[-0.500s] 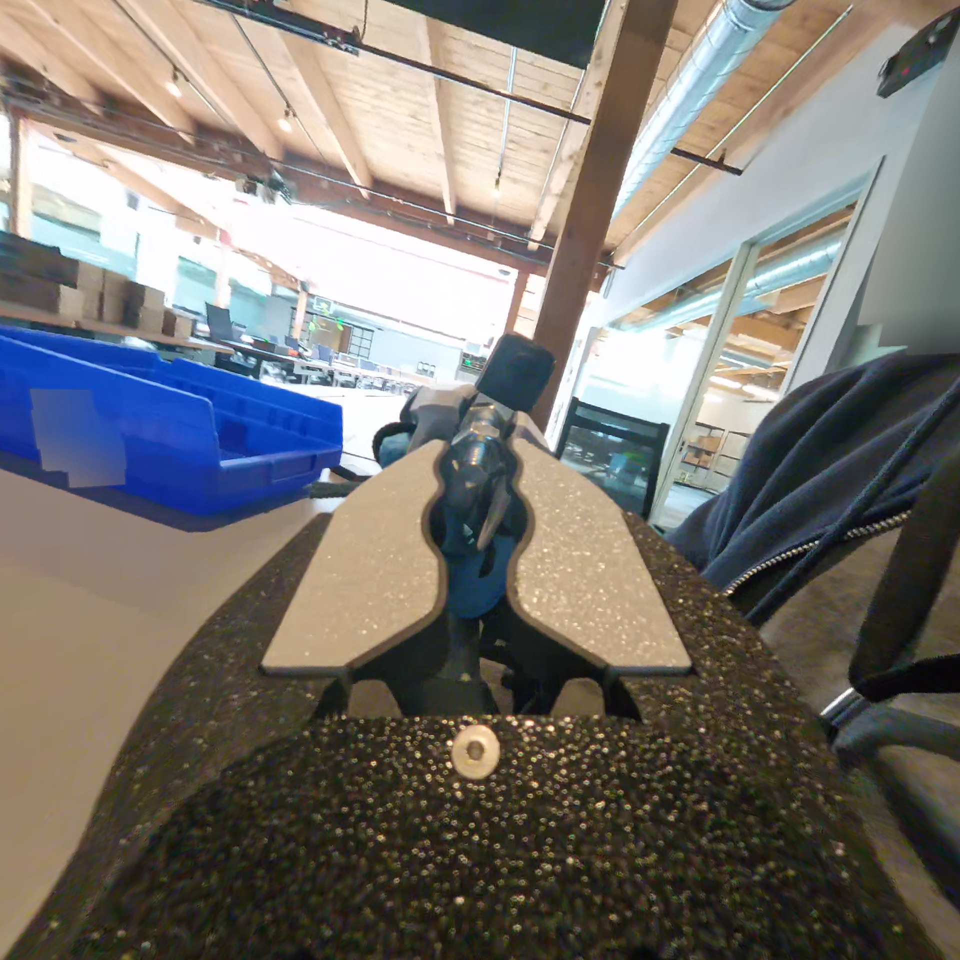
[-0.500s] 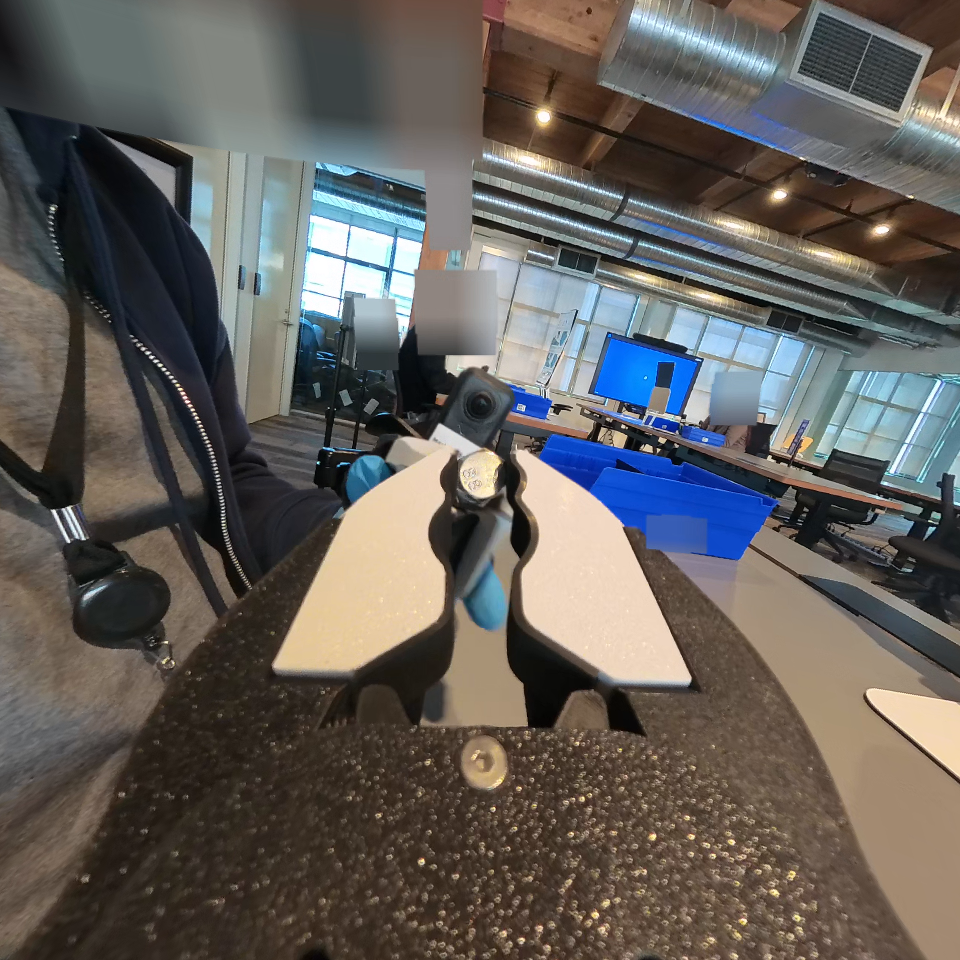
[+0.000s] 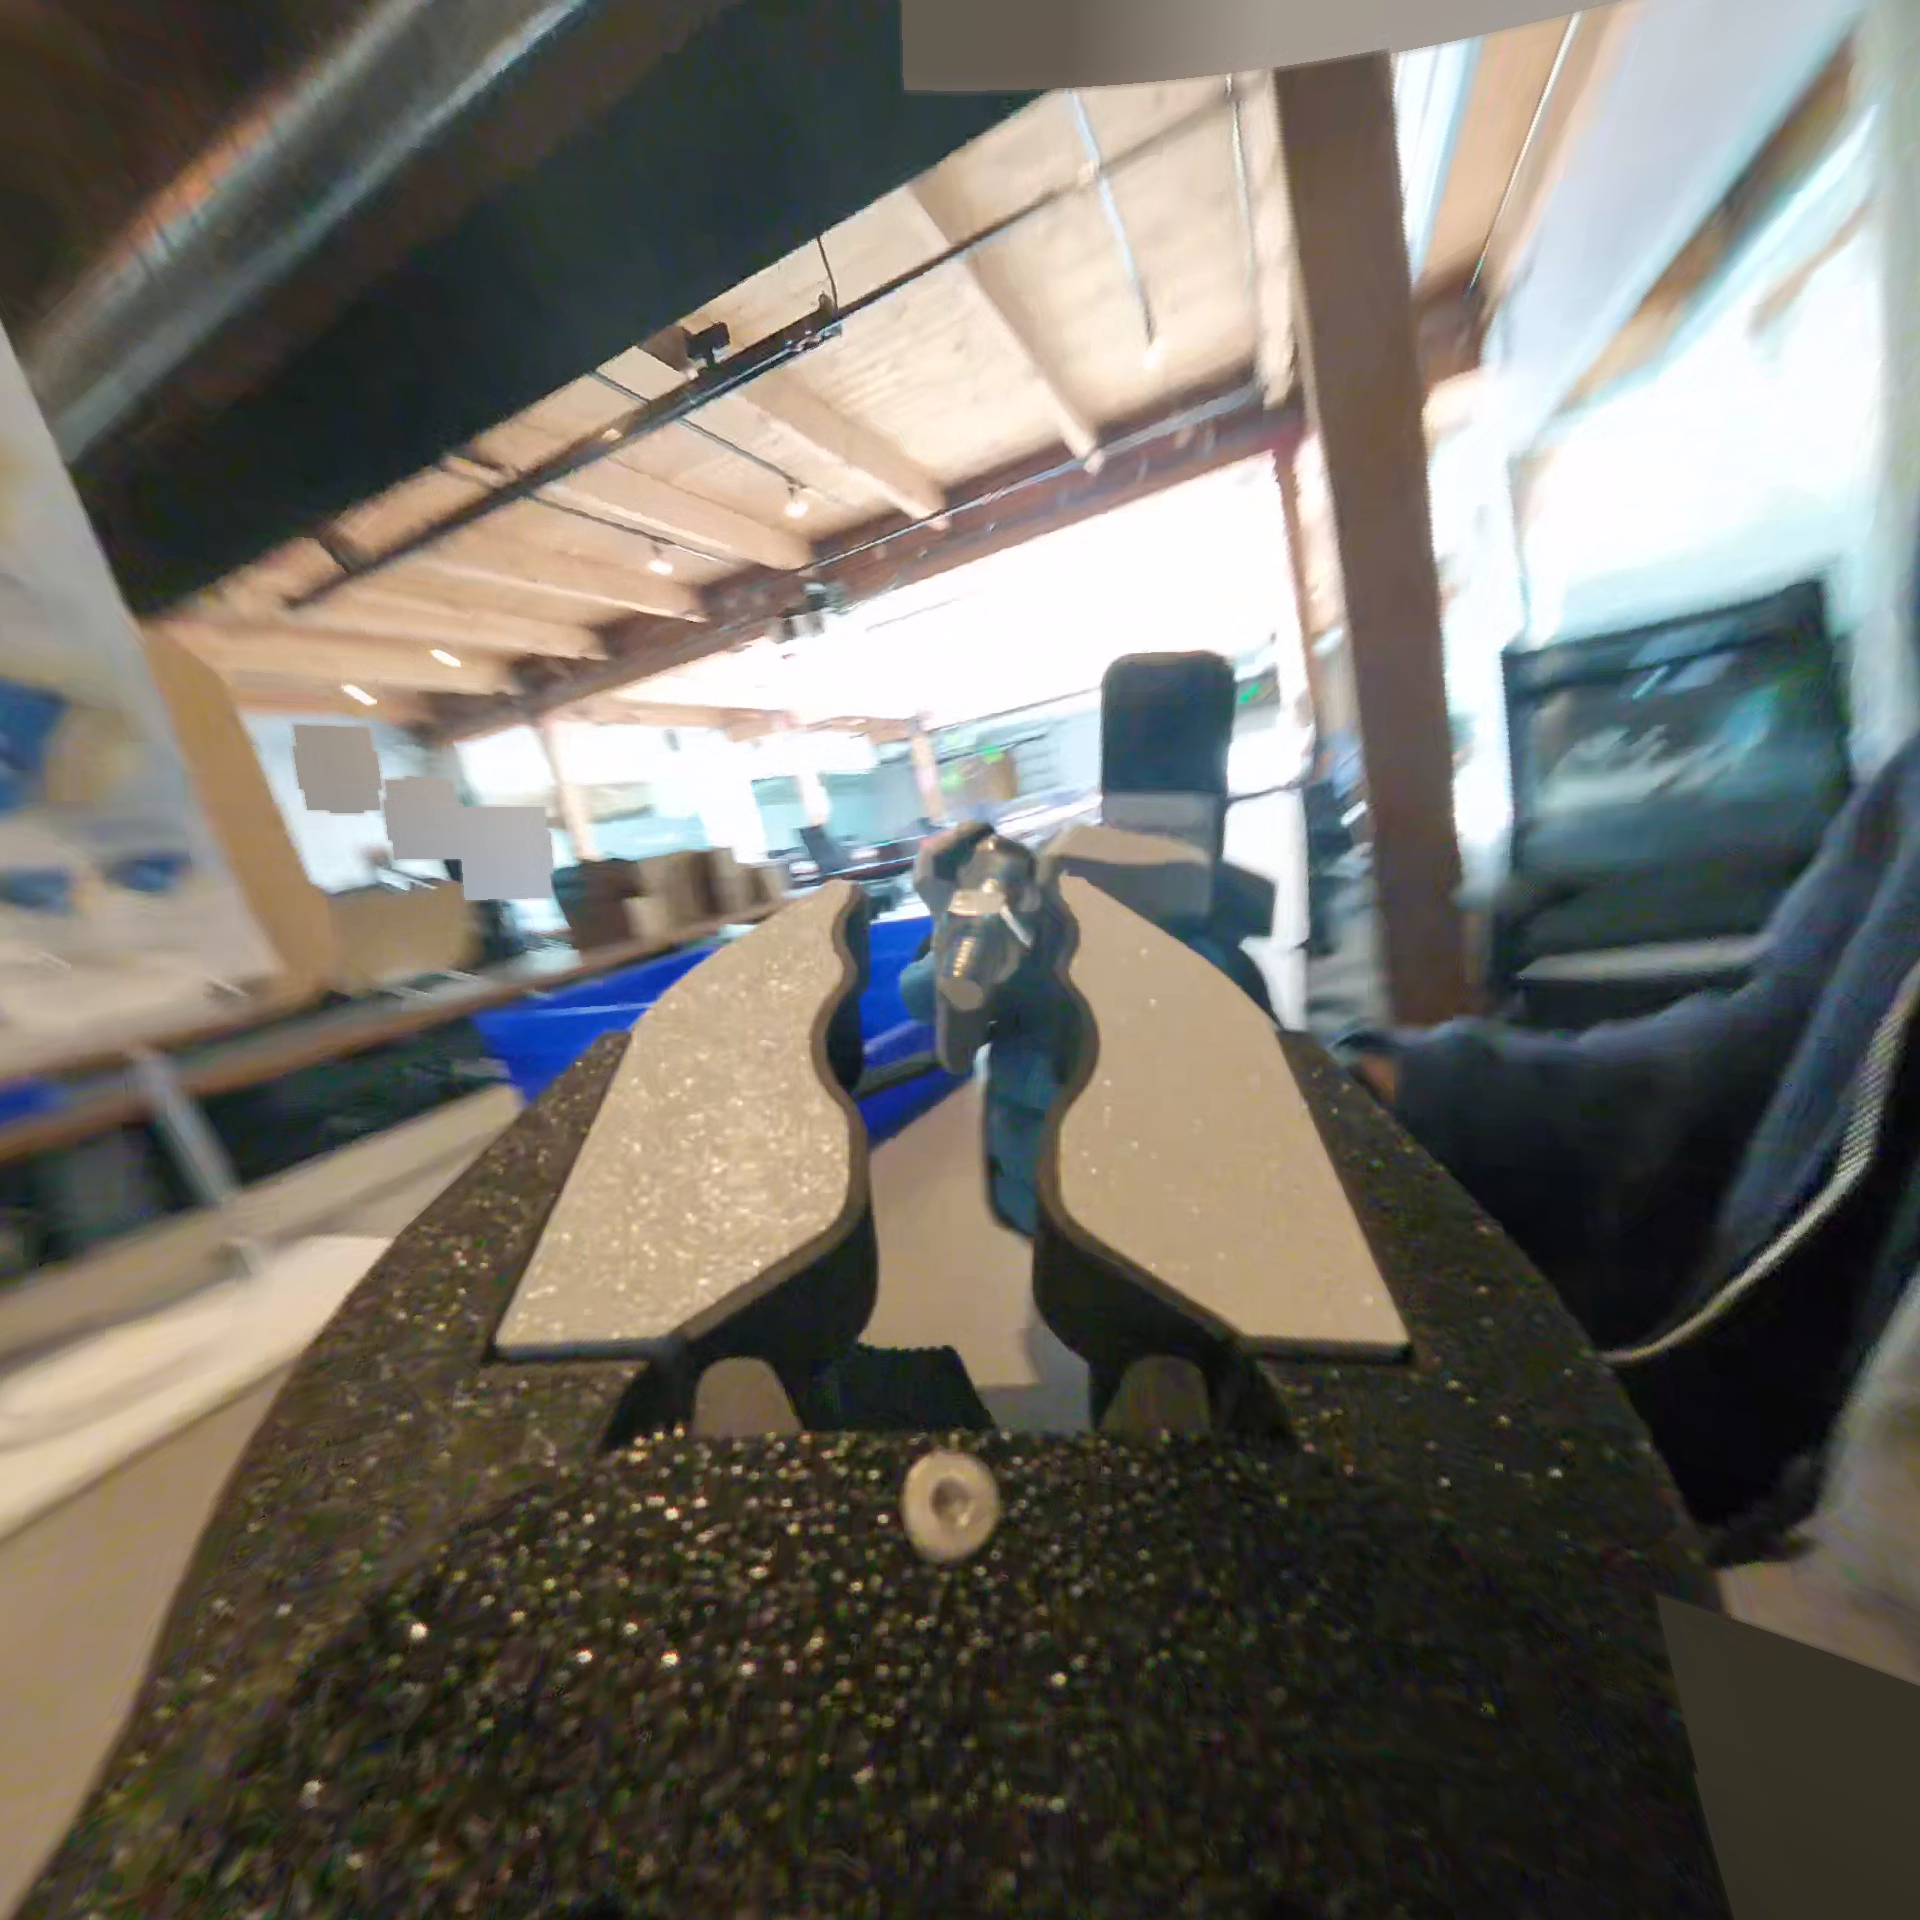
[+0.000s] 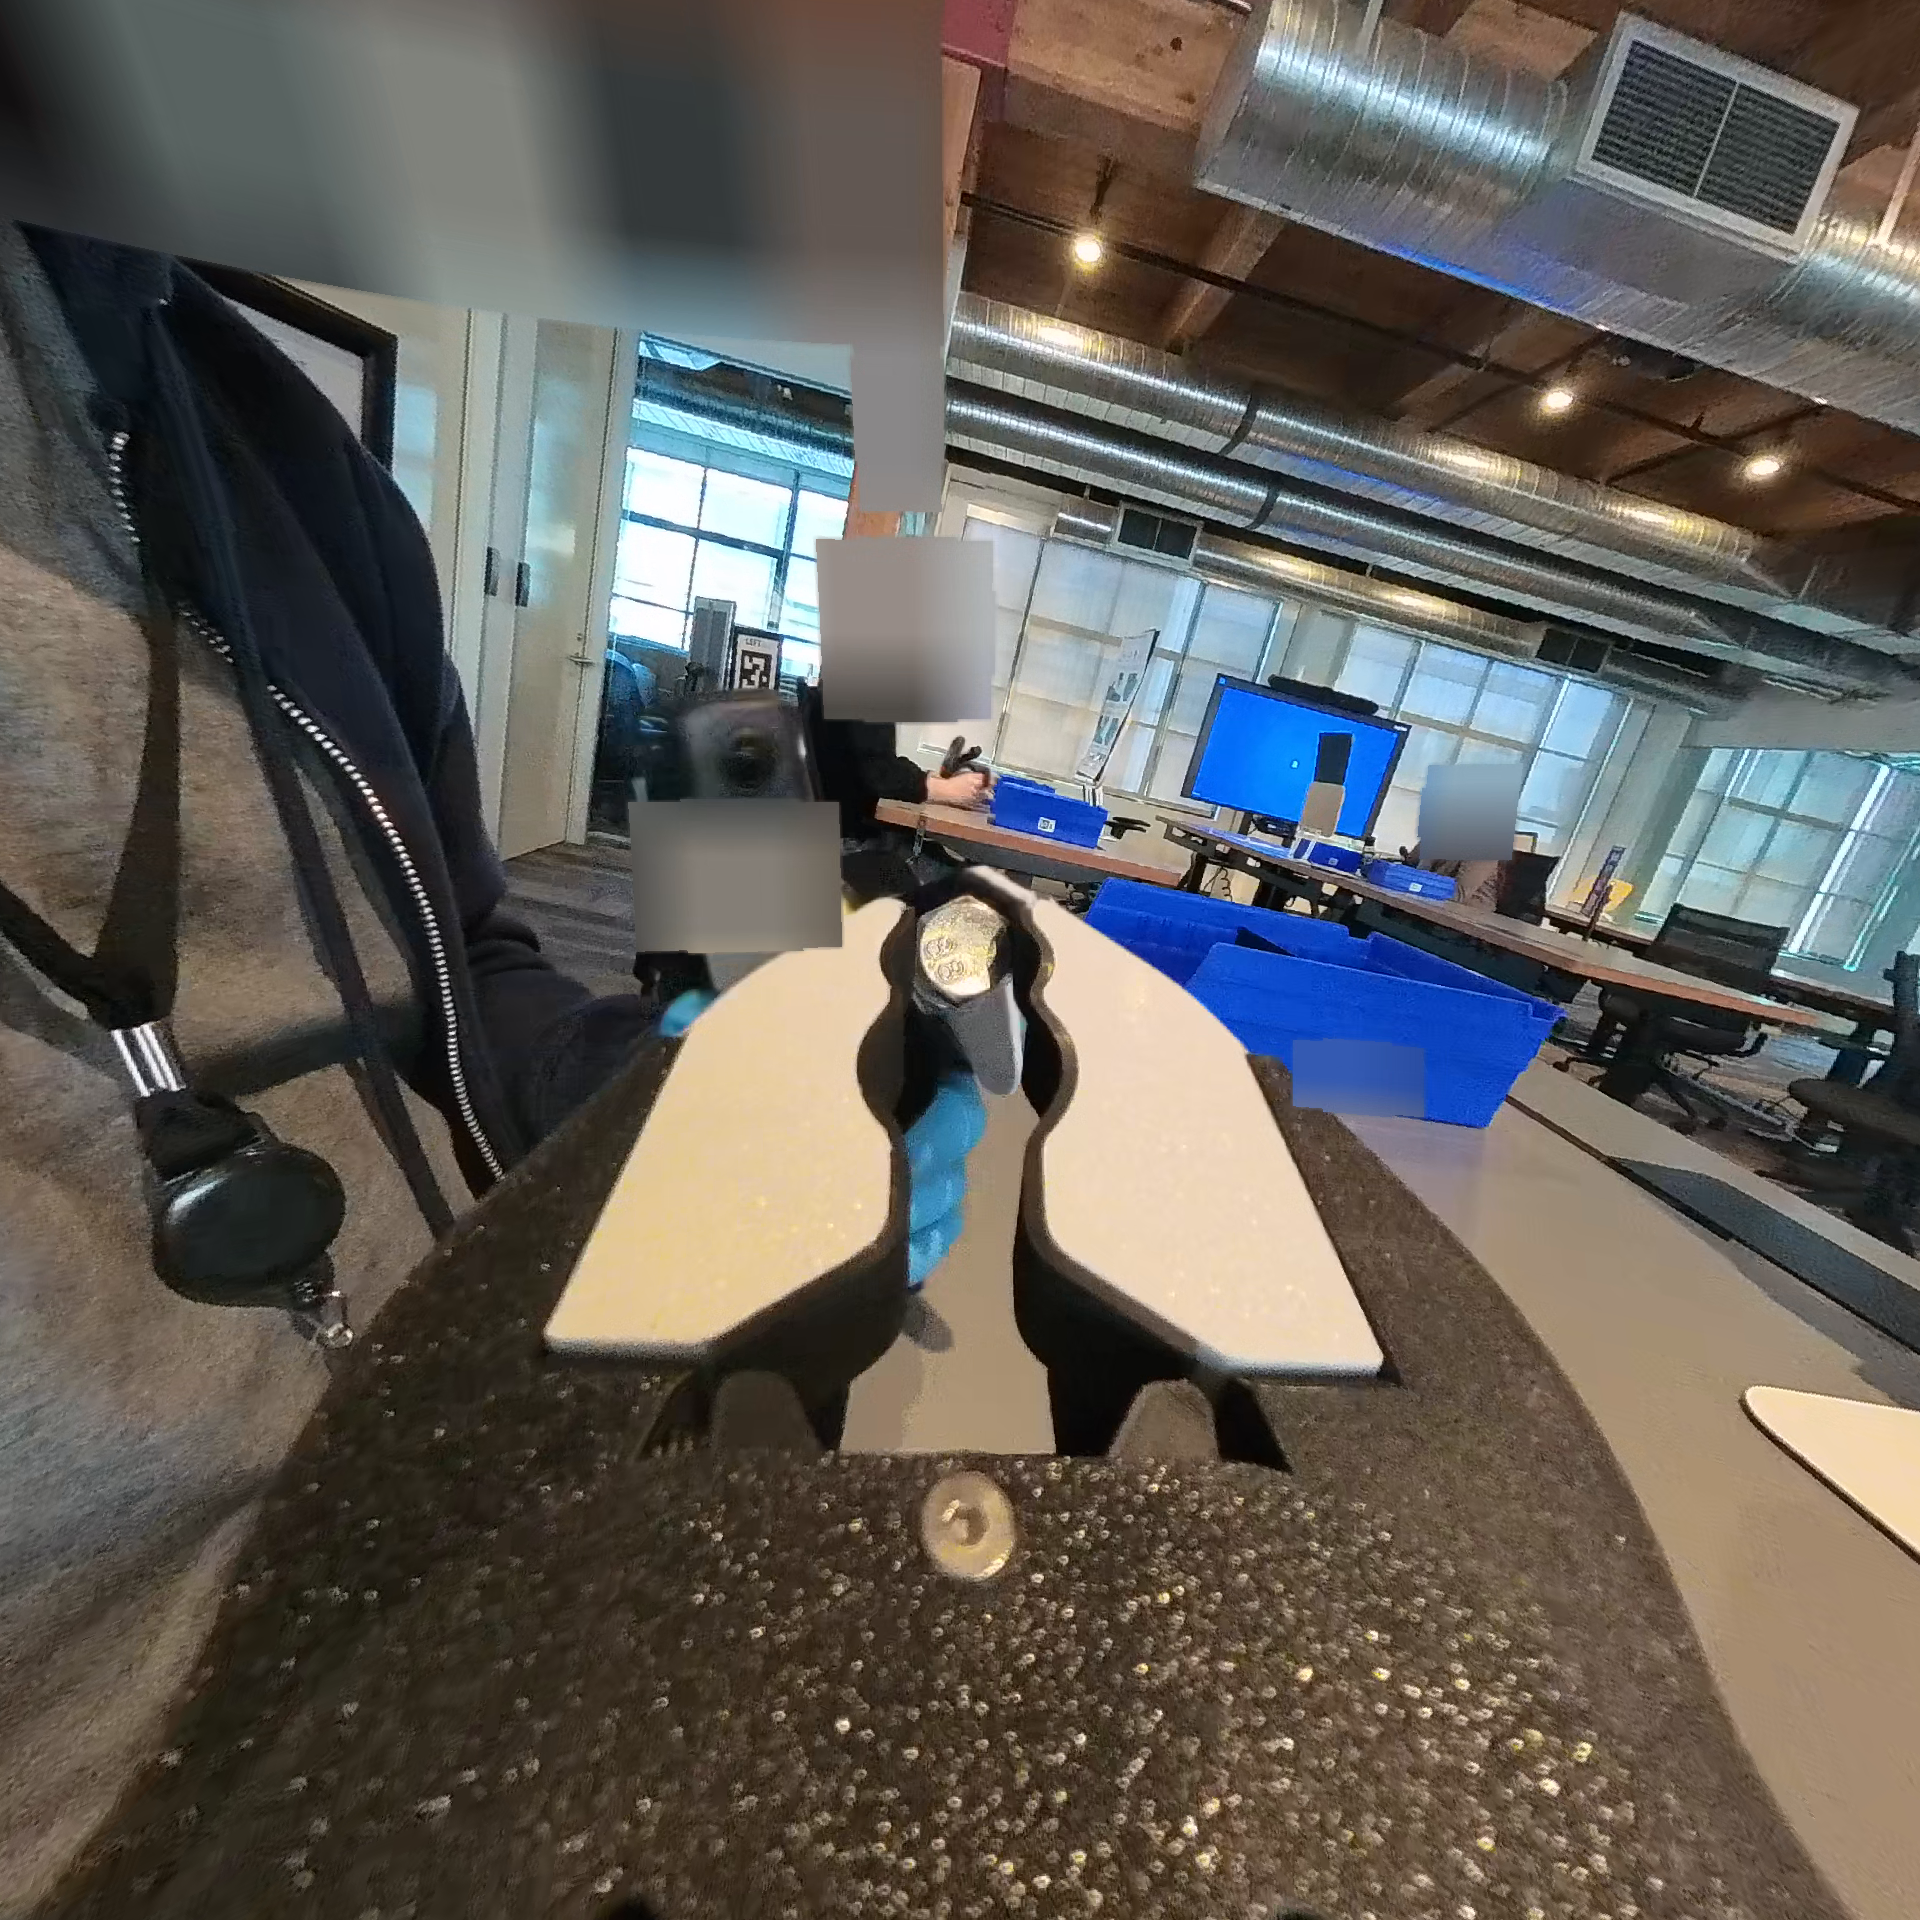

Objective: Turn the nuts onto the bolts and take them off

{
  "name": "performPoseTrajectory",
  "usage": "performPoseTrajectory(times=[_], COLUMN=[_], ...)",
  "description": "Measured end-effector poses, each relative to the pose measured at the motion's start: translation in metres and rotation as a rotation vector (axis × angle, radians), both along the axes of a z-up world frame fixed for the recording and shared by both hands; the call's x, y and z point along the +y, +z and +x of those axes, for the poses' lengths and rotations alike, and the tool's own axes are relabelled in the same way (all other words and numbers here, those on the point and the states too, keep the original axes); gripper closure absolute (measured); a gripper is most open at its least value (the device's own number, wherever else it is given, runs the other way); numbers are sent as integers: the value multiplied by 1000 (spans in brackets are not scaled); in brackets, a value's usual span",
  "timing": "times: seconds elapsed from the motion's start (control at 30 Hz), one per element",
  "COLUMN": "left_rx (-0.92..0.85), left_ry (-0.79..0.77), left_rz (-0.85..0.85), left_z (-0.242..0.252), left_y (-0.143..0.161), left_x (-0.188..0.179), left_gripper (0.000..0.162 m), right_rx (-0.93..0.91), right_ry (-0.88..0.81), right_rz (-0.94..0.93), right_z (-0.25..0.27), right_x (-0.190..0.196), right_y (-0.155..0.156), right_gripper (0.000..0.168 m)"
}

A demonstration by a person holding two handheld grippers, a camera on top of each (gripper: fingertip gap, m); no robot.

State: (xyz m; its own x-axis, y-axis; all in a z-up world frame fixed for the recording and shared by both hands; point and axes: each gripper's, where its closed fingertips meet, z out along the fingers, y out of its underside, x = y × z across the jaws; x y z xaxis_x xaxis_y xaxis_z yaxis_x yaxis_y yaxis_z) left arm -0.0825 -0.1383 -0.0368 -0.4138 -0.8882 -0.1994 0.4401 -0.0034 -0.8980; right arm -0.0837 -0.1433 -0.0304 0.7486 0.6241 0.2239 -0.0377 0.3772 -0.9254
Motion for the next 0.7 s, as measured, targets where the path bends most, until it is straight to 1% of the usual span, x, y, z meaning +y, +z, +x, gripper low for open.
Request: performPoseTrajectory(times=[0.03, 0.1, 0.2, 0.27, 0.33, 0.37, 0.4, 0.47, 0.5, 0.63, 0.7], left_rx=[38, 105, 188, 236, 272, 270, 256, 190, 144, -44, -100], left_ry=[-68, -185, -320, -387, -398, -392, -371, -286, -223, 141, 252], left_rz=[-88, -223, -340, -382, -377, -359, -340, -262, -193, 221, 347], left_z=[0, 0, 0, 1, 3, 3, 3, 3, 3, 5, 6], left_y=[1, 2, 0, -2, -7, -7, -7, -6, -5, -11, -11], left_x=[2, 5, 4, -1, -5, -8, -8, -8, -9, -8, -7], left_gripper=[131, 131, 131, 131, 132, 139, 145, 145, 145, 144, 140], right_rx=[-1, -2, 1, 0, -4, -4, -3, 3, 4, 0, 0], right_ry=[1, 0, 2, 4, 3, 4, 6, 10, 14, 12, 12], right_rz=[0, -1, -1, -3, -5, -7, -8, -9, -8, -9, -8], right_z=[0, 0, 0, 0, -1, -1, -1, -1, -1, -1, -1], right_x=[0, 0, 0, 0, 1, 1, 1, 1, 0, 0, 0], right_y=[0, 0, 0, 0, -1, -1, -1, -1, -1, -1, -1], right_gripper=[151, 151, 151, 151, 151, 151, 151, 151, 151, 151, 151])
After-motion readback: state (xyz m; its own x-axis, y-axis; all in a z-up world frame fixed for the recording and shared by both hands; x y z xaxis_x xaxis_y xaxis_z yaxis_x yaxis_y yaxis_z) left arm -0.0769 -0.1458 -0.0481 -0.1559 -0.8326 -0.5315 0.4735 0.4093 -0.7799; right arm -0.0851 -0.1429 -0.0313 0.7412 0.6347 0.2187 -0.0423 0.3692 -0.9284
